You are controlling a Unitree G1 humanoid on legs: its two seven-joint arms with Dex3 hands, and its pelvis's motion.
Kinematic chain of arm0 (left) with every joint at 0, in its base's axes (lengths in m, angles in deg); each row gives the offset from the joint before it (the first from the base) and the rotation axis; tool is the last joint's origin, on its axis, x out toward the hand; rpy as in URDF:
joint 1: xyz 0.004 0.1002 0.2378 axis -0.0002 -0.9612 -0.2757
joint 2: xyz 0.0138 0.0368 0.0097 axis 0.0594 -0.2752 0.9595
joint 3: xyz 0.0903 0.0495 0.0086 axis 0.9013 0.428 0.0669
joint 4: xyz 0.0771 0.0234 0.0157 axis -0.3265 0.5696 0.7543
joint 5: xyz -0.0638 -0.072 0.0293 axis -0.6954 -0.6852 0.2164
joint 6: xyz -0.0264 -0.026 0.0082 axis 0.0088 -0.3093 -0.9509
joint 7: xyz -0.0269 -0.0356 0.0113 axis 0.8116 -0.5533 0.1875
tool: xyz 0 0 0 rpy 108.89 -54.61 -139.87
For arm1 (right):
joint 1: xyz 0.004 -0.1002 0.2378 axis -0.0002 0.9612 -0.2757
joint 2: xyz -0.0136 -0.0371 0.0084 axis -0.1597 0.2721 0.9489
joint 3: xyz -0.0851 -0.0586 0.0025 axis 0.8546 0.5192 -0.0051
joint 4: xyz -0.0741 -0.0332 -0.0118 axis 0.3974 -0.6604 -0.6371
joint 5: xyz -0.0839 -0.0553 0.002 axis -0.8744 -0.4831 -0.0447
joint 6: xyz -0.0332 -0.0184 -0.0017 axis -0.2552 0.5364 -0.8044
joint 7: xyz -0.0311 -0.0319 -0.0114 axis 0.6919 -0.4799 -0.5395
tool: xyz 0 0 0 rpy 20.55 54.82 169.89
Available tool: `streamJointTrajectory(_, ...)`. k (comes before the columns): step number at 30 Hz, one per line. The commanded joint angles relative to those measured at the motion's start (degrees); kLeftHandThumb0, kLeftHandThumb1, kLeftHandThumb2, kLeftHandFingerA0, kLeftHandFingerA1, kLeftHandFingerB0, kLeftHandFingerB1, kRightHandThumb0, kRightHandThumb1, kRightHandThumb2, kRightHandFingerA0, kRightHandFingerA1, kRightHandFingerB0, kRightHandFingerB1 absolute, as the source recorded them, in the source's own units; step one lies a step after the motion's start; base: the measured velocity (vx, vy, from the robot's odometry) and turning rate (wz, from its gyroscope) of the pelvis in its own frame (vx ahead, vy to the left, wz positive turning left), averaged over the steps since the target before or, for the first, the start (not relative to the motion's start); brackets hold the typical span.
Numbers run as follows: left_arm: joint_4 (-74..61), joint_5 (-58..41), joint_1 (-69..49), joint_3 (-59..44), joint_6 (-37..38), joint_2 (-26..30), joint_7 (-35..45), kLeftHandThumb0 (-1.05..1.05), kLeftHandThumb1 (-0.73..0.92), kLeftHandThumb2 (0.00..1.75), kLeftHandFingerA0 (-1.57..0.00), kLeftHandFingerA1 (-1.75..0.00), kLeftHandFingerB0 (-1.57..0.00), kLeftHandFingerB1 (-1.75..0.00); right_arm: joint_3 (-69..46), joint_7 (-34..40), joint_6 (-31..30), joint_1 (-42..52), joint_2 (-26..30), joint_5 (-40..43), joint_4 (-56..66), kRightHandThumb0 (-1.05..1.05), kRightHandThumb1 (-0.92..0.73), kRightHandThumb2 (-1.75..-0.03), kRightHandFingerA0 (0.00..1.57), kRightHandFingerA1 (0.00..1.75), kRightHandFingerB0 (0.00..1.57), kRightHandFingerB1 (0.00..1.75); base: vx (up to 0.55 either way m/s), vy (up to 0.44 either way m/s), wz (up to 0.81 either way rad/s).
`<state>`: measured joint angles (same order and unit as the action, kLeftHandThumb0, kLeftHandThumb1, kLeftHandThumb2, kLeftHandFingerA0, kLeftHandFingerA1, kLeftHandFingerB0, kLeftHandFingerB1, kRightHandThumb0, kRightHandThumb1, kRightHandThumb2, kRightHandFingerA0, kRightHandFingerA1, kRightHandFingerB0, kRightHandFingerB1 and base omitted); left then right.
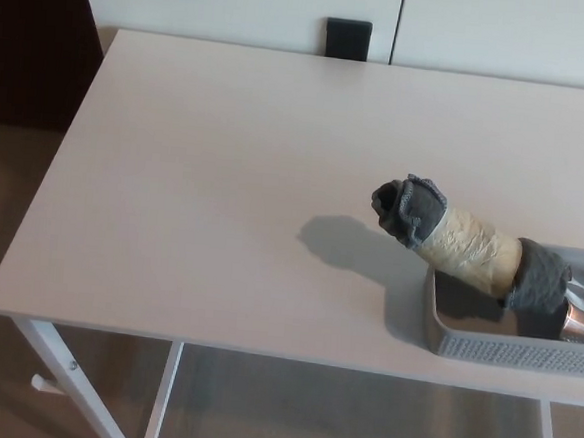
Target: The robot walks towards a desk on which a shovel is kept on the left hand side and a container is kept on the right hand side. The robot picks up the shovel using its left hand and places it in the container.
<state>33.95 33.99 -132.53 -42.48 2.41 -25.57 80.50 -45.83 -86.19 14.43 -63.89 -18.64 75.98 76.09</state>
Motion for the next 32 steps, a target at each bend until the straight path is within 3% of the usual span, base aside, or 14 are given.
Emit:
streamJointTrajectory(1, 52.1, -5.3, 23.5, -0.8, 6.1, -7.1, -7.4, -0.94, 0.66, 1.08, -0.04, -0.34, -0.1, -0.33, -8.8, 10.7, 7.7, 4.5, -4.3, 4.1, -4.5, -0.75, -0.69, -0.62, 0.48, 0.48, 0.49, 0.36, 0.0, 0.0, 0.0)
streamJointTrajectory(4, 58.5, 1.9, 25.4, 1.7, 8.1, -2.9, -12.3, -0.91, 0.68, 1.09, -0.03, -0.47, -0.08, -0.36, -9.7, 11.2, 7.8, 5.6, -4.3, 4.1, -3.4, -0.78, -0.72, -0.62, 0.39, 0.5, 0.38, 0.36, 0.0, 0.0, 0.0)
streamJointTrajectory(5, 59.1, 3.2, 25.0, 2.3, 10.0, -1.9, -13.0, -0.9, 0.9, 0.68, -0.08, -0.38, -0.1, -0.29, -10.2, 11.2, 7.6, 5.9, -4.5, 4.4, -3.2, -0.77, -0.72, -0.62, 0.37, 0.5, 0.34, 0.36, 0.0, 0.0, 0.0)
streamJointTrajectory(6, 59.6, 4.2, 24.6, 2.7, 11.0, -1.1, -13.9, -0.93, 0.74, 1.16, 0.0, -0.43, -0.13, -0.29, -10.7, 11.2, 7.5, 6.2, -4.7, 4.9, -3.1, -0.77, -0.72, -0.63, 0.36, 0.5, 0.32, 0.36, 0.0, 0.0, 0.0)
streamJointTrajectory(7, 59.5, 4.4, 24.4, 2.7, 10.8, -0.8, -14.0, -0.86, 0.71, 1.13, -0.01, -0.44, -0.1, -0.28, -10.9, 11.3, 7.6, 6.3, -4.8, 4.9, -3.1, -0.8, -0.58, -0.96, 0.31, 0.58, 0.24, 0.47, 0.0, 0.0, 0.0)
streamJointTrajectory(8, 59.0, 4.0, 24.1, 2.4, 10.5, -0.7, -13.8, -0.83, 0.69, 1.11, -0.03, -0.44, -0.06, -0.29, -11.0, 11.6, 8.1, 6.3, -5.0, 4.8, -3.2, -0.78, -0.73, -0.62, 0.34, 0.5, 0.29, 0.37, 0.0, 0.0, 0.0)
streamJointTrajectory(11, 58.5, 3.5, 23.3, 1.9, 11.8, -0.7, -14.5, -0.86, 0.67, 1.14, 0.0, -0.42, -0.05, -0.29, -11.3, 13.2, 8.6, 5.5, -6.1, 4.4, -4.3, -0.82, -0.73, -0.62, 0.33, 0.53, 0.27, 0.38, 0.0, 0.0, 0.0)
streamJointTrajectory(12, 58.2, 4.0, 22.9, 2.3, 12.7, -0.5, -15.1, -0.89, 0.7, 1.13, -0.06, -0.42, -0.08, -0.27, -11.6, 13.4, 8.5, 5.6, -6.4, 4.4, -4.2, -0.82, -0.57, -0.96, 0.29, 0.59, 0.19, 0.48, 0.0, 0.0, 0.0)
streamJointTrajectory(15, 57.6, 6.8, 22.1, 4.4, 15.4, 0.9, -17.4, -0.83, 0.69, 1.11, -0.03, -0.47, -0.07, -0.34, -12.5, 13.4, 8.2, 5.9, -7.2, 4.6, -3.7, -0.81, -0.71, -0.62, 0.34, 0.54, 0.25, 0.38, 0.0, 0.0, 0.0)
streamJointTrajectory(16, 57.9, 6.7, 22.3, 4.6, 15.7, 0.9, -17.4, -0.89, 0.92, 0.7, -0.08, -0.38, -0.1, -0.29, -12.6, 13.3, 8.2, 5.8, -7.3, 4.6, -3.7, -0.8, -0.71, -0.61, 0.33, 0.55, 0.26, 0.39, 0.0, 0.0, 0.0)
streamJointTrajectory(17, 58.9, 7.5, 23.4, 5.4, 16.2, 1.6, -17.9, -0.92, 0.76, 1.16, 0.0, -0.45, -0.14, -0.33, -12.6, 13.2, 8.6, 4.9, -7.3, 4.3, -4.5, -0.81, -0.71, -0.61, 0.34, 0.56, 0.28, 0.4, 0.0, 0.0, 0.0)
streamJointTrajectory(26, 62.7, 5.8, 32.1, 6.3, 16.2, 3.0, -18.7, -0.93, 0.76, 1.15, 0.0, -0.46, -0.12, -0.31, -15.3, 12.6, 6.0, -1.8, -9.4, 4.8, -4.4, -0.76, -0.68, -0.61, 0.31, 0.53, 0.26, 0.38, 0.0, 0.0, 0.0)
streamJointTrajectory(28, 63.3, 5.1, 32.9, 6.3, 16.3, 3.1, -18.6, -0.86, 0.92, 0.68, -0.09, -0.37, -0.1, -0.28, -15.8, 12.7, 6.1, -2.7, -9.7, 4.7, -4.8, -0.77, -0.69, -0.61, 0.33, 0.54, 0.27, 0.38, 0.0, 0.0, 0.0)
streamJointTrajectory(32, 65.4, 5.3, 34.8, 7.0, 17.9, 3.4, -19.4, -0.91, 0.75, 1.16, -0.01, -0.43, -0.12, -0.28, -16.2, 12.6, 6.6, -3.7, -9.5, 4.3, -4.7, -0.76, -0.69, -0.62, 0.31, 0.53, 0.26, 0.38, 0.0, 0.0, 0.0)
